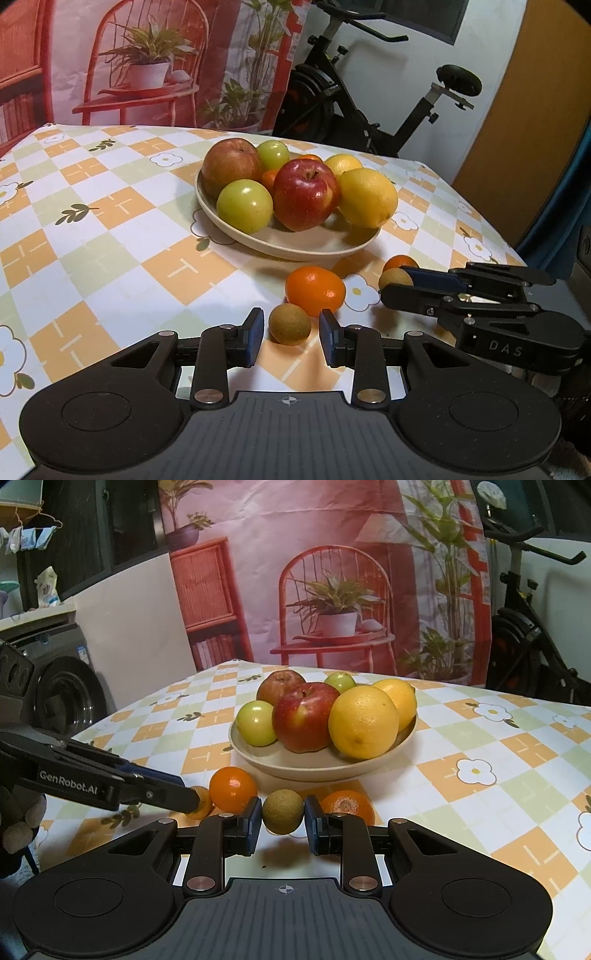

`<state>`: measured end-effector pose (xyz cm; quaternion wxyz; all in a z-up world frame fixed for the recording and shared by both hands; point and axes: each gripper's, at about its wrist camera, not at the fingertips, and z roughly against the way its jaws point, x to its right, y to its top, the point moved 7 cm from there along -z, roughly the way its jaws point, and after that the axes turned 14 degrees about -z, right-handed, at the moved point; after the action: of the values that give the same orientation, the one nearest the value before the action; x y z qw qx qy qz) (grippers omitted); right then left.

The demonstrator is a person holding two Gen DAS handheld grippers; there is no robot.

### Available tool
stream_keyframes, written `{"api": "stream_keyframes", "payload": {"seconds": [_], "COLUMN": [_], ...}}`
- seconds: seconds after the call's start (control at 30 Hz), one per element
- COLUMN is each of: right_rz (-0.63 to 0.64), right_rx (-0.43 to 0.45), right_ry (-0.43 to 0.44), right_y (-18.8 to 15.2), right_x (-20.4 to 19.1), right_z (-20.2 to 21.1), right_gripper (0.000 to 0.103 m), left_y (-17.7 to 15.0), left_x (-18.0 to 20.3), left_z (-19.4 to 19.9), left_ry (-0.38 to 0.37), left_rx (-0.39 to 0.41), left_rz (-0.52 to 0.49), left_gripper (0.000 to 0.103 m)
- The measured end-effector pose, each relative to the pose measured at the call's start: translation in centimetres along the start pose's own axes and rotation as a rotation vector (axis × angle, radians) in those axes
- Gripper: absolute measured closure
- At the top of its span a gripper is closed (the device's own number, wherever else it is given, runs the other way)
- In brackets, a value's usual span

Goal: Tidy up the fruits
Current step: 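Lift the kiwi with the left gripper and carry it toward the plate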

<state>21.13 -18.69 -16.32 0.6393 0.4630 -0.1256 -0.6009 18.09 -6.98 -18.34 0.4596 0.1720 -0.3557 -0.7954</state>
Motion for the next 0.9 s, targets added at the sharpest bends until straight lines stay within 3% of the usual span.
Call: {"api": "stream_keyframes", "payload": {"seconds": [0.37,0.47,0.9], "right_rz": [-0.003,-0.007,-0.013], "right_rx": [-0.007,-0.008,-0.003], "right_ry": [-0.003,-0.005,-0.005], "right_y": [-0.1,-0.1,0.0], "right_x": [0.0,0.0,0.2], "right_z": [-0.1,-0.2,-0.2], "right_gripper": [0.080,0.080,0.080], "left_y": [-0.4,-0.4,-0.2], "left_x": [0.1,0.2,0.1], "left_z": [-1.0,-0.8,0.5], "left_ry": [0.009,0.009,0.047], "left_rx": [-0.023,-0.015,0.028], "left_rz": [-0.029,-0.042,-0.063], "left_gripper": [0.069,0.075,0.075]}}
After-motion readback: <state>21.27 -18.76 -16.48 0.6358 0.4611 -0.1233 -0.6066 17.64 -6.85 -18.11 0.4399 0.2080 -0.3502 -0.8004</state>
